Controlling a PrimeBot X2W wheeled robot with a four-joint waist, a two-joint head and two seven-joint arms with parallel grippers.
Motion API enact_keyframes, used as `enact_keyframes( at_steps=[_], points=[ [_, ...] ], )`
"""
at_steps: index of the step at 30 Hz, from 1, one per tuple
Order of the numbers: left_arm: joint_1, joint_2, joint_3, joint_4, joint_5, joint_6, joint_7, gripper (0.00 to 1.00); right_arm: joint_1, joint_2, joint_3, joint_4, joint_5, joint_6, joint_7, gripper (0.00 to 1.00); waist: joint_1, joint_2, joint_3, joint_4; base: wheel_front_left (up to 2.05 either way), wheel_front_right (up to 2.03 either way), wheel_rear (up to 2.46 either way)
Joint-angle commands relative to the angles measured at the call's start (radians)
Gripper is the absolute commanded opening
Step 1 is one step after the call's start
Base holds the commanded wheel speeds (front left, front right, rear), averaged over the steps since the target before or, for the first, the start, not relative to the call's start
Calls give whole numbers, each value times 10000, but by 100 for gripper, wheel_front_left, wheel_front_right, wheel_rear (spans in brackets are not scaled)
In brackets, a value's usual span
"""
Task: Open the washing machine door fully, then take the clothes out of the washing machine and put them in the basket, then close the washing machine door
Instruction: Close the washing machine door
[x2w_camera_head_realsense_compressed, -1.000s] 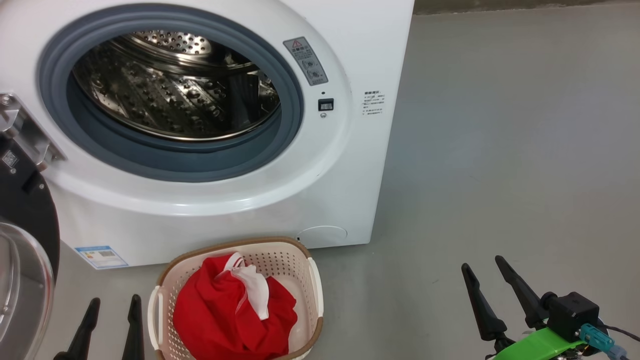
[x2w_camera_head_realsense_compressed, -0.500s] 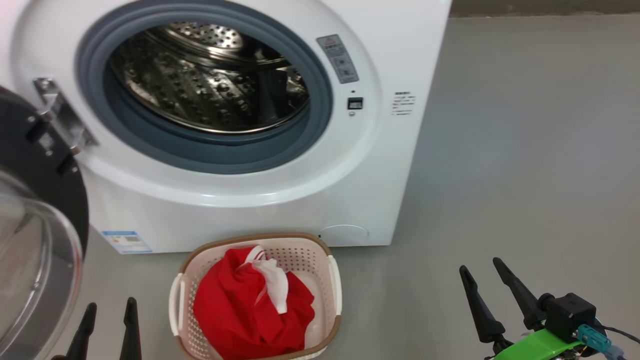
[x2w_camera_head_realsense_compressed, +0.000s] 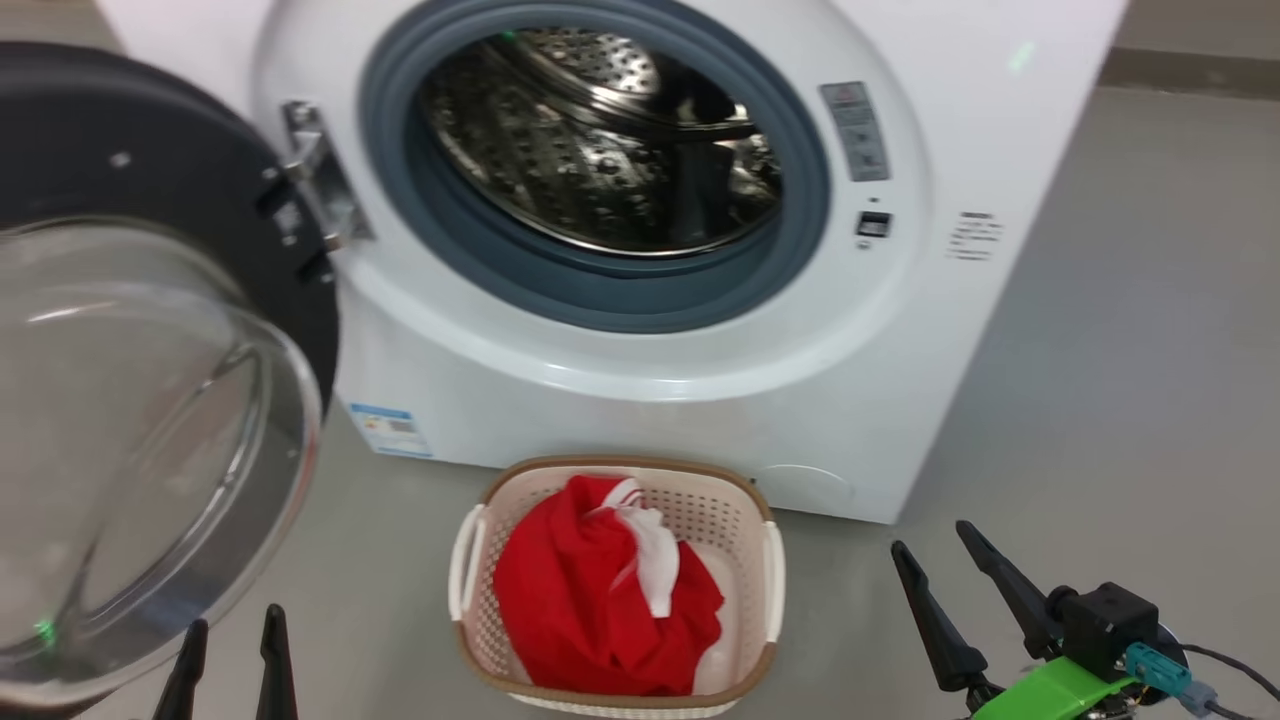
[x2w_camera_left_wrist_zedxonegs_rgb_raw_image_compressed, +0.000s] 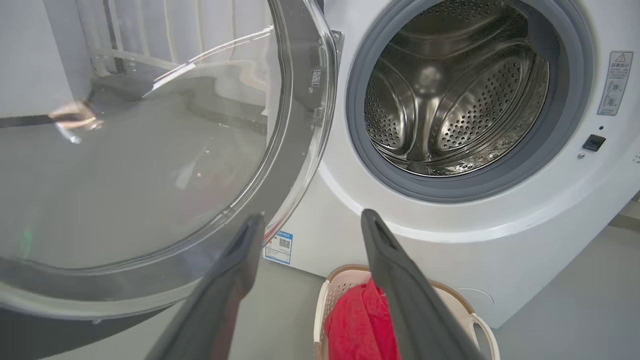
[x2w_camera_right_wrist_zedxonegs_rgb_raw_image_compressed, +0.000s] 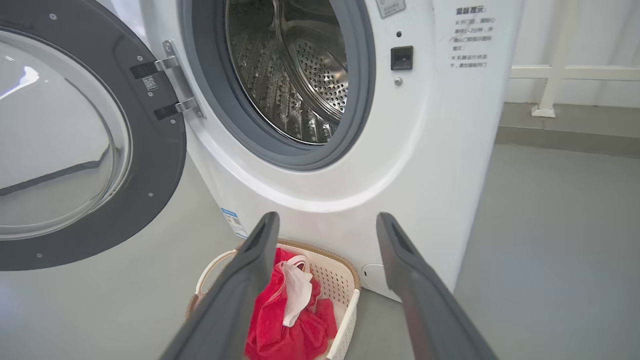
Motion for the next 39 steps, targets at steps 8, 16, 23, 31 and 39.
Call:
enact_keyframes(
  at_steps=[8,16,23,31,39],
  points=[
    [60,-24,263,-108,55,-29,-93,100,-398,-146,564,-47,320,16,-49,100,0,-1,-408,1955,0,0,0],
    [274,-76,253,-143,41,-29,-93,100,-425,-64,906,45,432,16,-49,100,0,-1,-471,2934,0,0,0],
    [359,-86,416,-289,-390,23,-93,100,-973,-105,1438,263,502,16,-49,100,0,-1,-195,3120,0,0,0],
    [465,-88,408,-470,-728,210,-93,100,-1514,-125,1893,552,649,16,-49,100,0,-1,-39,3221,0,0,0],
    [414,-88,371,-696,-991,248,-93,67,-1492,-158,1937,582,749,16,-49,100,0,-1,-72,3200,0,0,0]
  ],
)
